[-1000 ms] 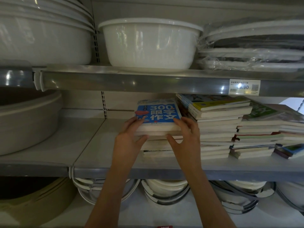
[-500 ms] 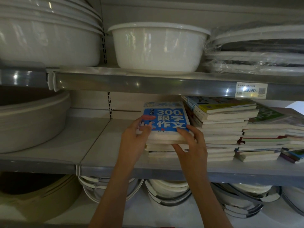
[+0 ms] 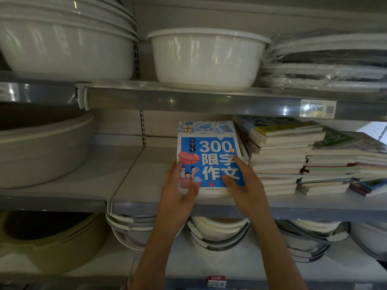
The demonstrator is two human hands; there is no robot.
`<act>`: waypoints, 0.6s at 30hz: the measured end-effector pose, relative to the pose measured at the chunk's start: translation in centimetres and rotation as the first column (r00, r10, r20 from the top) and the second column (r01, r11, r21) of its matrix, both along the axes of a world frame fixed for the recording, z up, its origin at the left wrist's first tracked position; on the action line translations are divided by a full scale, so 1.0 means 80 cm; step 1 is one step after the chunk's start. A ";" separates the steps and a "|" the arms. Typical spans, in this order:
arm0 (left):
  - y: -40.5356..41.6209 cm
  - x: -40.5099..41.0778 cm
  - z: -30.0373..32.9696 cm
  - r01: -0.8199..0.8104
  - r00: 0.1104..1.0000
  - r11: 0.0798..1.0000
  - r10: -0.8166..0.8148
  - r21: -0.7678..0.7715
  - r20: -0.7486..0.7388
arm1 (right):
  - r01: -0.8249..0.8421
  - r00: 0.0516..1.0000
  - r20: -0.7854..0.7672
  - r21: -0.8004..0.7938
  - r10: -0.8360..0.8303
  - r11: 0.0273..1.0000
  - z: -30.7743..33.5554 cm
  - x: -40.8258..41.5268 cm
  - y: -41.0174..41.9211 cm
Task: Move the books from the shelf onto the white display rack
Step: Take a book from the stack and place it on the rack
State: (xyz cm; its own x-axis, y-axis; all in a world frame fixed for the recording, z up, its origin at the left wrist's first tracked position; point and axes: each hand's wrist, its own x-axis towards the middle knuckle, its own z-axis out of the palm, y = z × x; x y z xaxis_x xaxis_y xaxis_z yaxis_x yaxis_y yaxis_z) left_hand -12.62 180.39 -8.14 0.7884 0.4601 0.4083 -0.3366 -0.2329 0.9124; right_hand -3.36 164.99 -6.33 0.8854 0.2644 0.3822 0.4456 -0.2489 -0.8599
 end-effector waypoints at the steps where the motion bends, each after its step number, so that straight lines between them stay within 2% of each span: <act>1: 0.001 -0.005 -0.004 -0.011 1.000 0.999 0.011 0.031 -0.006 | 0.004 1.000 0.003 0.013 -0.004 1.000 -0.006 -0.008 0.001; 4: 0.002 -0.024 -0.019 -0.040 0.999 0.987 0.045 0.157 -0.027 | 0.020 0.999 0.049 0.039 -0.022 0.999 -0.028 -0.034 0.000; 7: 0.003 -0.046 -0.037 -0.040 0.998 0.977 0.048 0.209 -0.034 | -0.022 1.000 0.009 0.119 0.021 0.993 -0.045 -0.068 -0.003; 11: -0.011 -0.077 -0.045 -0.032 0.999 0.977 0.031 0.213 0.007 | -0.060 0.997 0.066 0.173 0.049 0.983 -0.058 -0.104 -0.016; 18: -0.039 -0.115 -0.053 -0.074 0.993 0.989 0.061 0.130 0.101 | -0.085 0.971 0.232 0.143 0.050 0.986 -0.070 -0.145 -0.043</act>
